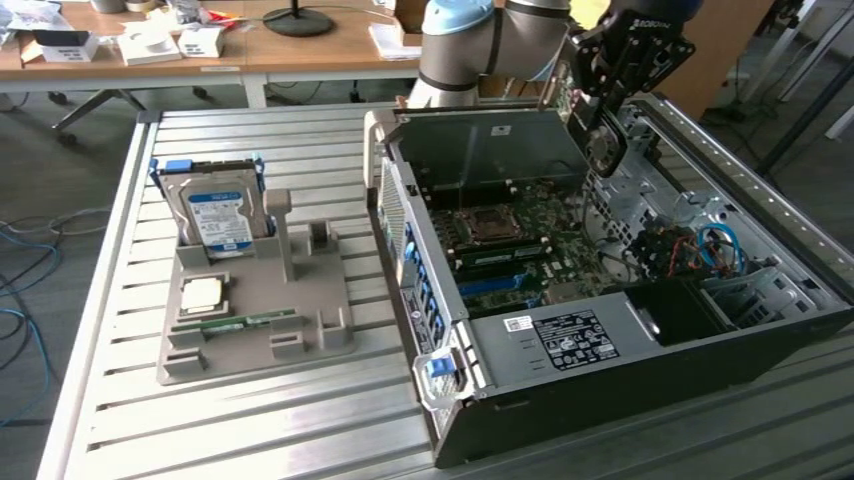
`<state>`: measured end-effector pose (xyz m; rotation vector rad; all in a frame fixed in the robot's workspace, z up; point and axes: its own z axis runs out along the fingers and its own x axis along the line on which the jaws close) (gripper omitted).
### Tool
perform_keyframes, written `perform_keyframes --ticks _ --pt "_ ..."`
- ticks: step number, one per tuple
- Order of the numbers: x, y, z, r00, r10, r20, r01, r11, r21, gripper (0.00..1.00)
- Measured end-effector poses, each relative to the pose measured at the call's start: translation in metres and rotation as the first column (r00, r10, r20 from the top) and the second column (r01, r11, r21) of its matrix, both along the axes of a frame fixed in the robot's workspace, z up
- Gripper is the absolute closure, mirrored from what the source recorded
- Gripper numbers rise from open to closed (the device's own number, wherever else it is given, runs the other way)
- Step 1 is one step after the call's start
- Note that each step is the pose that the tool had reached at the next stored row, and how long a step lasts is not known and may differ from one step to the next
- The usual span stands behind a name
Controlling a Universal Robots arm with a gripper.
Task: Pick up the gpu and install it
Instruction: 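Pick up the gpu and move the gpu toward the slot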
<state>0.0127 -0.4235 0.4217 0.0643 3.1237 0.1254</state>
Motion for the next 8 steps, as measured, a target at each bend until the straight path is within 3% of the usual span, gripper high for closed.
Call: perform_keyframes --ticks 8 --pt "0.0041 0.0000 0.0000 1.0000 0.002 0.0000 -0.002 1.0000 0.0000 0.74"
